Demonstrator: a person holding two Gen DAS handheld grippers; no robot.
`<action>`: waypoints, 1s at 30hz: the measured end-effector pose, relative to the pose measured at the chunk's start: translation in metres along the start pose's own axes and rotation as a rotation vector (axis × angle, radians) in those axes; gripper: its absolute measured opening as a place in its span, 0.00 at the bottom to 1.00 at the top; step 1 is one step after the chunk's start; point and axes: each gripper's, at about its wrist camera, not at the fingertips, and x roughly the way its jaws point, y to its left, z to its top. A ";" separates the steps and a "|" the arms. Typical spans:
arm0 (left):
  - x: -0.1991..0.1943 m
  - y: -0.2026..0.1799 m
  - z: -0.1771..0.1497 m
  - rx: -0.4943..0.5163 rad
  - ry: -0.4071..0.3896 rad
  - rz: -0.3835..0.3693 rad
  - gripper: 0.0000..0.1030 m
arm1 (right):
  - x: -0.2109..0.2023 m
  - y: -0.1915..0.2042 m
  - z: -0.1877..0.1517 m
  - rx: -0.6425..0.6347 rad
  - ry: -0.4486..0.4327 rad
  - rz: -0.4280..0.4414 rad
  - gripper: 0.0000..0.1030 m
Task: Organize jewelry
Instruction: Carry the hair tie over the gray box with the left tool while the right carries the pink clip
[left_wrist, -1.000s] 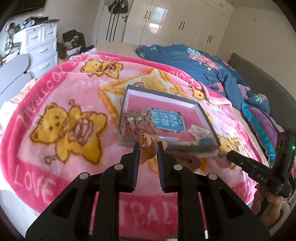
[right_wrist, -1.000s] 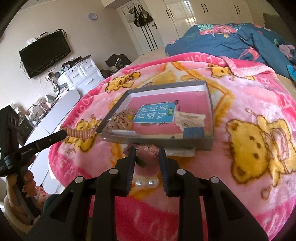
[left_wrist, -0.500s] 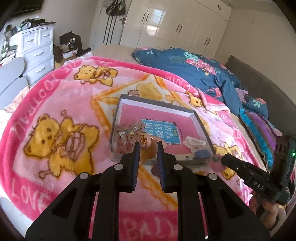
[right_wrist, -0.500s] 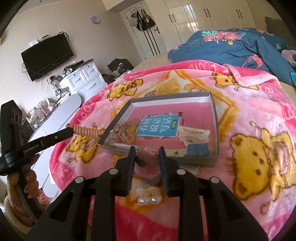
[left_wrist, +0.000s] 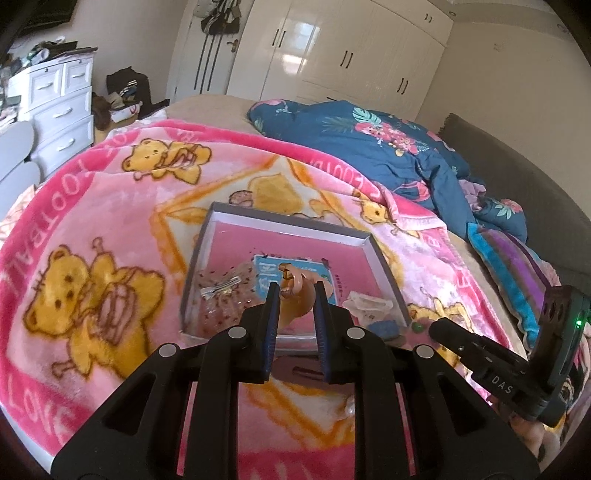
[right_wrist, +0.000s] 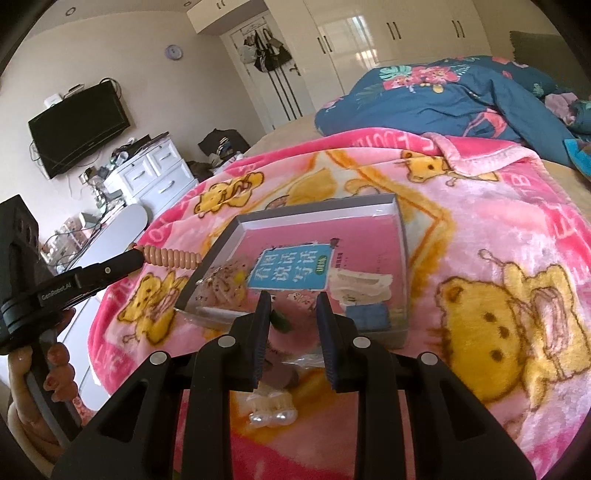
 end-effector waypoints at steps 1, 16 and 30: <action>0.003 -0.002 0.001 0.003 0.004 -0.006 0.11 | 0.000 -0.002 0.000 0.004 -0.001 -0.003 0.24; 0.038 -0.018 0.003 0.051 0.031 -0.041 0.11 | 0.002 -0.026 0.004 0.042 -0.014 -0.070 0.24; 0.077 -0.008 -0.001 0.051 0.087 -0.023 0.11 | 0.025 -0.035 0.010 0.054 0.000 -0.112 0.24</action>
